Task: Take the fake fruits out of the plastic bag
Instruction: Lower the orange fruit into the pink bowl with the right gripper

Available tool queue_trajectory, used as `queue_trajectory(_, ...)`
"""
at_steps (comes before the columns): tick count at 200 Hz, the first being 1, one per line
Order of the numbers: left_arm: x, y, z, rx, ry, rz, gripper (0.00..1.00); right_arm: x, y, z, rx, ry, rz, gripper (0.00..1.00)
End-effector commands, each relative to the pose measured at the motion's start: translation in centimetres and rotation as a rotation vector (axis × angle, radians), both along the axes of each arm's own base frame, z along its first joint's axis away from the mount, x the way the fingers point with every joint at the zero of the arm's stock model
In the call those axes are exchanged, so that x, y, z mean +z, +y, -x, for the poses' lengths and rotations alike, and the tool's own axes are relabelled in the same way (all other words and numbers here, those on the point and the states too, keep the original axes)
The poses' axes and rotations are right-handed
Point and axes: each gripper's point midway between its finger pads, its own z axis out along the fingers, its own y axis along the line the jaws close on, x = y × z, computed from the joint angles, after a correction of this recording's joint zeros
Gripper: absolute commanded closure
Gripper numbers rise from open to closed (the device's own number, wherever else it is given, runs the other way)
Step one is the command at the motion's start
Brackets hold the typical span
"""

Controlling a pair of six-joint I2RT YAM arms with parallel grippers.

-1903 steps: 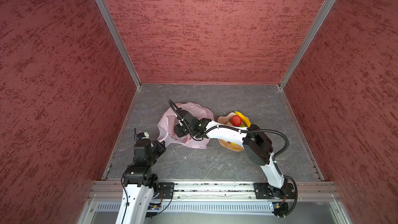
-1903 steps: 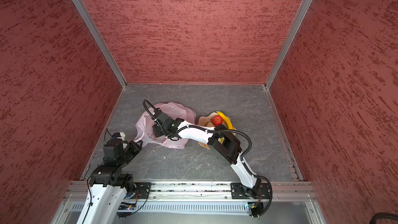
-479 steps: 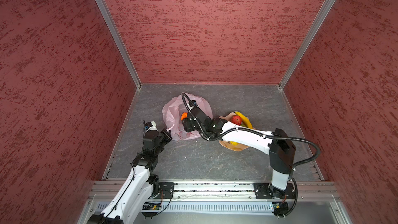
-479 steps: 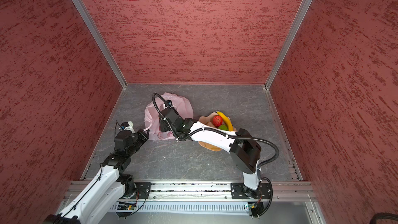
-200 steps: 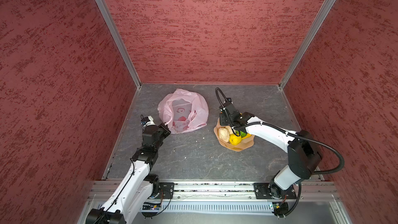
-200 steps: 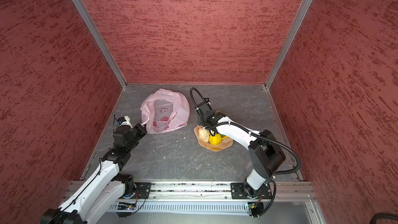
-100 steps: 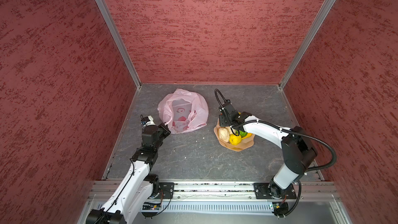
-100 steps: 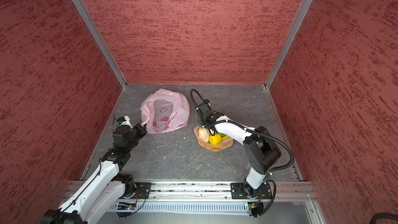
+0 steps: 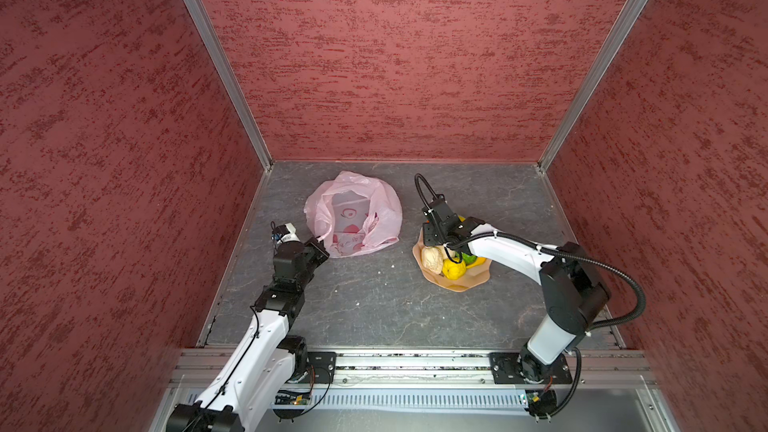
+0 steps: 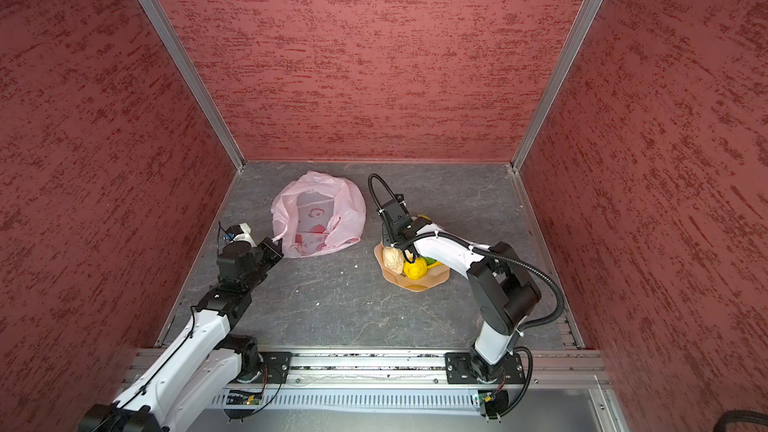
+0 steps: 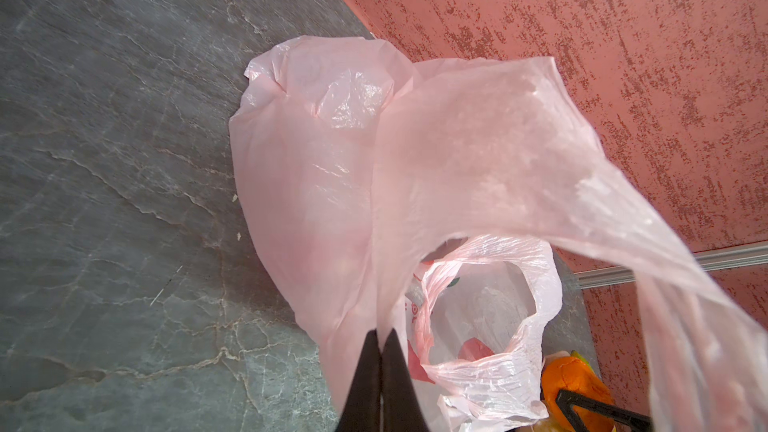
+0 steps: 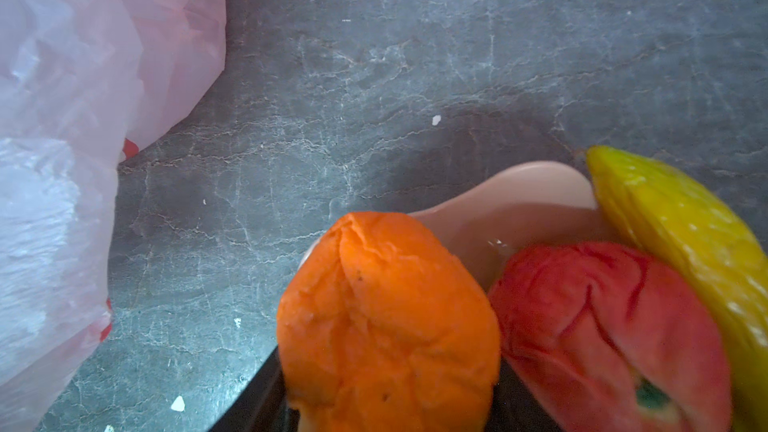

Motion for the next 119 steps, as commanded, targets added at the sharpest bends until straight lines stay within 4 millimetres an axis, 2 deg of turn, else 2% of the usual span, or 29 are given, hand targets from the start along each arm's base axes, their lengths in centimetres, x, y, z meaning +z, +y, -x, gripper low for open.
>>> queue_trajectory(1,0.9,-0.1,-0.4,-0.010,-0.026,-0.004,1.00,0.4,-0.2,0.0,-0.020,-0.008,-0.023,0.60)
queue_trajectory(78,0.9,-0.2,-0.6,-0.018,-0.028,0.005,1.00,-0.6,-0.6,0.4,-0.034,0.012,-0.011,0.51)
queue_trajectory(119,0.9,-0.3,-0.6,-0.017,-0.030,0.006,1.00,-0.3,-0.5,0.3,-0.035,0.008,-0.010,0.39)
